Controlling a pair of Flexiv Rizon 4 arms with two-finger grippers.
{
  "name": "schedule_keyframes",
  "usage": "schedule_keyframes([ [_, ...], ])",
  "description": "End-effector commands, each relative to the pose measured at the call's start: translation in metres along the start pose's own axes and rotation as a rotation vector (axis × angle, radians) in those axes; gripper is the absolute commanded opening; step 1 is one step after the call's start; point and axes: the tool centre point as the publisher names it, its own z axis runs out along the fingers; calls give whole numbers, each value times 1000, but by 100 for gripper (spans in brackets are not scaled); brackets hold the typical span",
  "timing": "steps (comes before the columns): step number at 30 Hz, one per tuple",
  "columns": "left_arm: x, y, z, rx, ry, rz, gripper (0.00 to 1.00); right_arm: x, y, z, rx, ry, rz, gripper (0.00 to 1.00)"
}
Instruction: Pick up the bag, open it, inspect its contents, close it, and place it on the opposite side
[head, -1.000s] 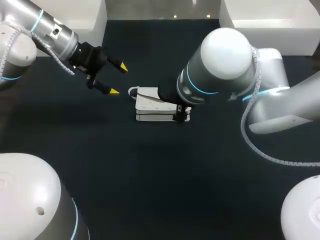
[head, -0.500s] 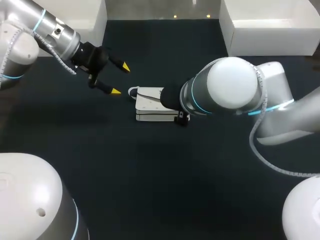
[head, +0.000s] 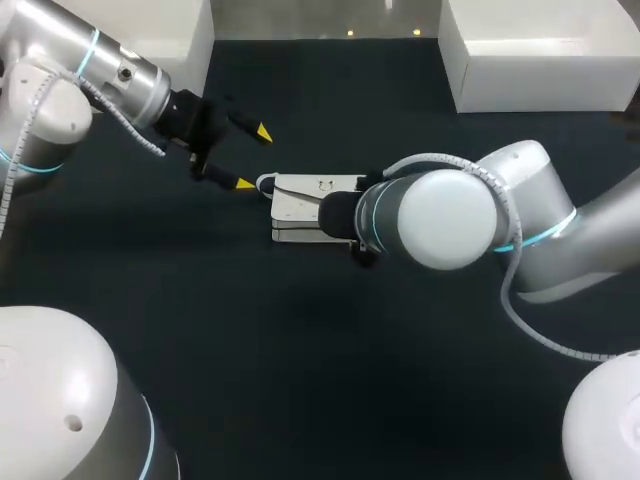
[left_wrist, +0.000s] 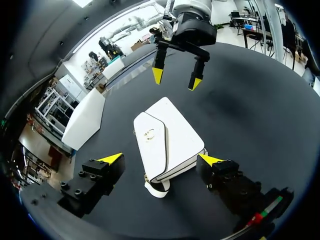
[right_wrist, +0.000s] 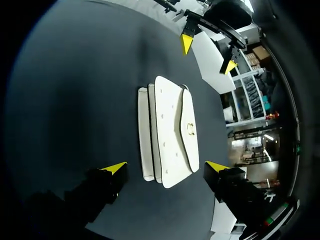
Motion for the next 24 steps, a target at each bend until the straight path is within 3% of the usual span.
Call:
schedule_keyframes([
  [1, 2, -7, 6, 0, -16, 14, 100, 6, -1, 14, 2, -30, 0, 100],
  [7, 0, -13, 12, 3, -4, 33, 100, 8, -10, 26, -6, -29, 5, 97],
  [9, 0, -14, 13, 6, 1, 38, 100, 7, -13, 29, -7, -30, 2, 82],
  [13, 0, -16, 15, 8, 10, 49, 100, 5, -16, 36, -5, -31, 11, 71],
  [14, 0, -16, 16, 6, 16, 52, 100, 5, -17, 38, -5, -29, 12, 64],
  [15, 1, -16, 16, 5, 17, 53, 100, 4, -17, 39, -7, -28, 15, 50],
  [24, 1, -16, 18, 4, 31, 58, 100, 4, -14, 53, -19, -16, 5, 43],
])
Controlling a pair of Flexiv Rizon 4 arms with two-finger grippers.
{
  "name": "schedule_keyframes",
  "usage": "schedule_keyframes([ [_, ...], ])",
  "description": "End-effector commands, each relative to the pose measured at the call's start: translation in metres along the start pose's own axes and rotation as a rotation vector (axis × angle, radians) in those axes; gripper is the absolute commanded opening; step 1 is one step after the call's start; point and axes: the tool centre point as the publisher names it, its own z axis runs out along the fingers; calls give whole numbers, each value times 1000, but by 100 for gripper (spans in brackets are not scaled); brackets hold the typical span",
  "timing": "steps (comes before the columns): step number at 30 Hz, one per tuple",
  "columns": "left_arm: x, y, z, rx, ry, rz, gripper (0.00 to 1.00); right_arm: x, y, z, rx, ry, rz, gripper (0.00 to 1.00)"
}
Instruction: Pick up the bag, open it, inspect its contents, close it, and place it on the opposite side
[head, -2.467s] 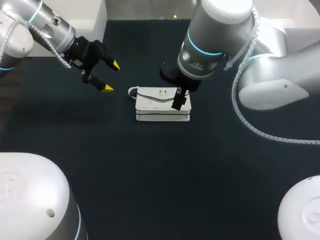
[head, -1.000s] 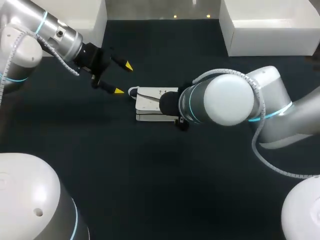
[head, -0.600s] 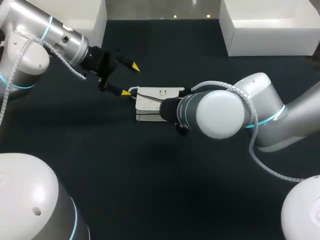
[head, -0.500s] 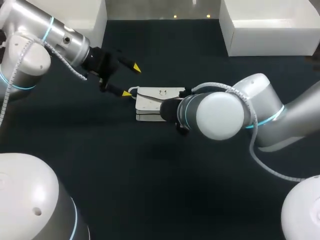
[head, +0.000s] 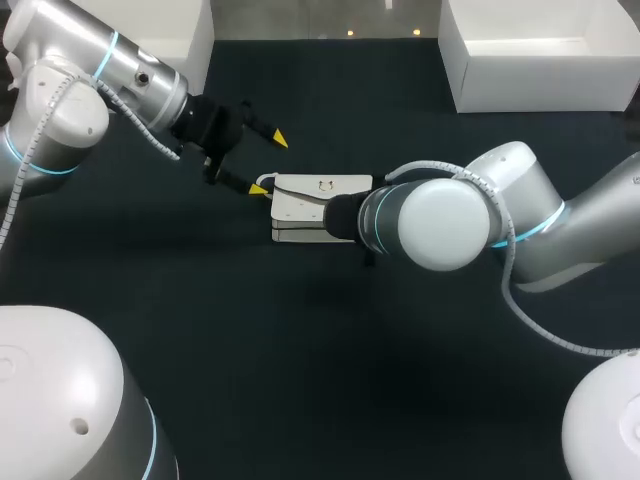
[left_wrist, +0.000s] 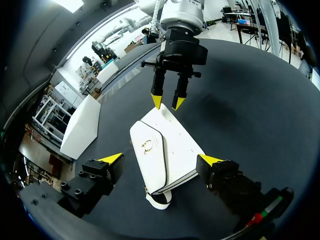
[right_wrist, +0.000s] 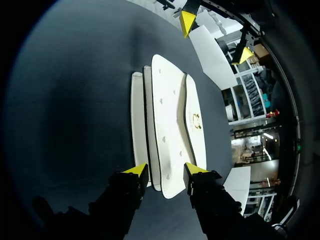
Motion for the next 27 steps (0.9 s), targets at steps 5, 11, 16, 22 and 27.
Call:
schedule_keyframes([
  [5, 0, 4, 4, 5, 23, 6, 100, 4, -1, 16, -7, -3, -7, 42],
  [11, 1, 4, 4, 5, 32, 9, 100, 3, -2, 20, 5, -3, -14, 38],
  [16, 3, 5, 6, 4, 41, 9, 100, 2, -2, 19, 11, -10, -19, 27],
  [22, 3, 3, 8, 8, 50, 13, 100, 1, -2, 18, 17, -19, -26, 18],
  [27, 4, 3, 8, 6, 54, 17, 100, 0, 0, 19, 22, -20, -37, 5],
])
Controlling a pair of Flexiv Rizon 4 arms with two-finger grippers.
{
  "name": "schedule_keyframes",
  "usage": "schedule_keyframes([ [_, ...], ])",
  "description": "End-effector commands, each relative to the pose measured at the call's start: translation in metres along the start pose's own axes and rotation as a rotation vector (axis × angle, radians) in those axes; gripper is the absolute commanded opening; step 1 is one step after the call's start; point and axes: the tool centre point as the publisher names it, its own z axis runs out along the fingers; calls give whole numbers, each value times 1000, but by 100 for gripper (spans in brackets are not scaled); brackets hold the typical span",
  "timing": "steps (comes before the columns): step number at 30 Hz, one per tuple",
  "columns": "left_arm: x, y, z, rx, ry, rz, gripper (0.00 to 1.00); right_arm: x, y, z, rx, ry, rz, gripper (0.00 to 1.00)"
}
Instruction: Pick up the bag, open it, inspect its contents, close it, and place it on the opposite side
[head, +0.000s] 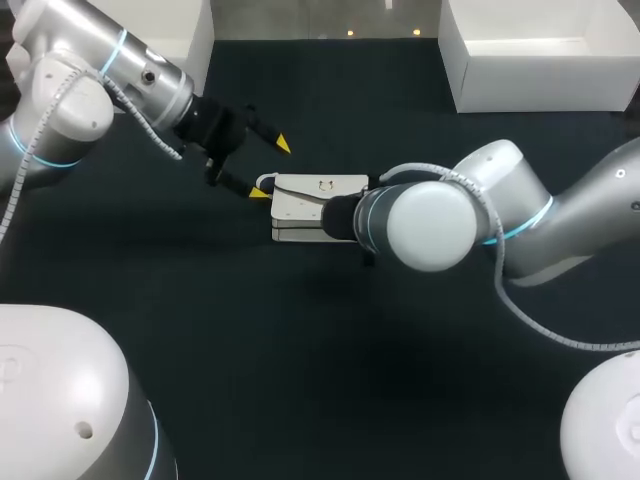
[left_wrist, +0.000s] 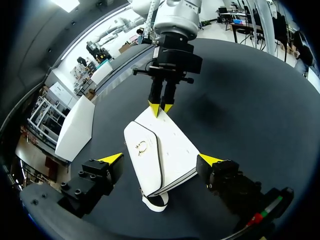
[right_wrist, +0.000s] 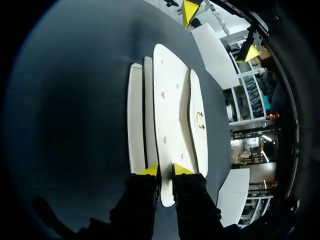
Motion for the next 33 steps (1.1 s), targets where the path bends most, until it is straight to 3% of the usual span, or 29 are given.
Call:
schedule_keyframes([
  [1, -2, 2, 1, 3, 3, 3, 100, 2, 2, 1, 2, -10, -2, 0],
  [13, 2, -6, 11, 1, -110, 110, 100, 4, 4, -5, 13, -29, 2, 0],
  [22, 2, -3, 28, -22, -105, 141, 87, 4, 4, -5, 13, -29, 2, 0],
  [25, 1, 0, 35, -30, -90, 142, 72, 4, 4, -5, 13, -29, 2, 0],
  [33, 0, 4, 51, -52, -56, 161, 67, 4, 4, -5, 13, -29, 2, 0],
])
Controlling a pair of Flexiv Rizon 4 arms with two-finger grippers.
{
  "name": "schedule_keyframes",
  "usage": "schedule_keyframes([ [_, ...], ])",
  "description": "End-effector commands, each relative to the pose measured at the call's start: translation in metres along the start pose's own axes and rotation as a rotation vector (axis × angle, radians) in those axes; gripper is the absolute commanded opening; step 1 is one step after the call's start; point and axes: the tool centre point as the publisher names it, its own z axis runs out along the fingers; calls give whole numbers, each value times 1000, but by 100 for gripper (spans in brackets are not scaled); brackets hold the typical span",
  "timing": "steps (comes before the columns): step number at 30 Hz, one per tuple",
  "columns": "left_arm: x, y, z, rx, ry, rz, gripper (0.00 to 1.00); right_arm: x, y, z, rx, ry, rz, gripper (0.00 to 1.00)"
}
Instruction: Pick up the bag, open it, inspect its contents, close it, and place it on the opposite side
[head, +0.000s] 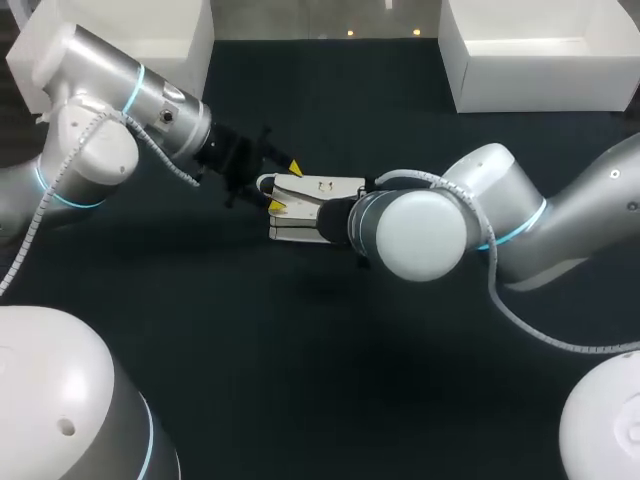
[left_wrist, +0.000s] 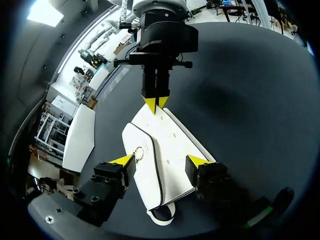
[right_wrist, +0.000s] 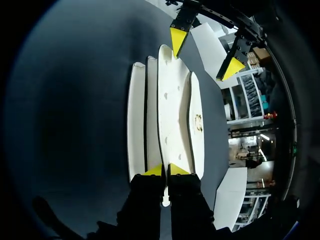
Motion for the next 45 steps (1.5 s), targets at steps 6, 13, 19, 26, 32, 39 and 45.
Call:
schedule_keyframes([
  [6, -7, 5, 17, -24, 13, 27, 61, 2, 0, 1, -4, -7, 1, 0],
  [13, -11, 8, 24, -51, 0, 40, 49, 2, 0, 1, -4, -7, 1, 0],
  [19, -15, 11, 30, -67, -9, 47, 44, 2, 0, 1, -4, -7, 1, 0],
  [26, -16, 12, 35, -84, -8, 57, 42, 2, 0, 1, -4, -7, 1, 0],
  [32, -17, 17, 40, -110, -22, 53, 39, 2, 0, 1, -4, -7, 1, 0],
  [39, -18, 23, 47, -136, -57, 38, 29, 2, 0, 1, -4, -7, 1, 0],
  [45, -18, 26, 49, -152, -60, 30, 22, 2, 0, 1, -4, -7, 1, 0],
])
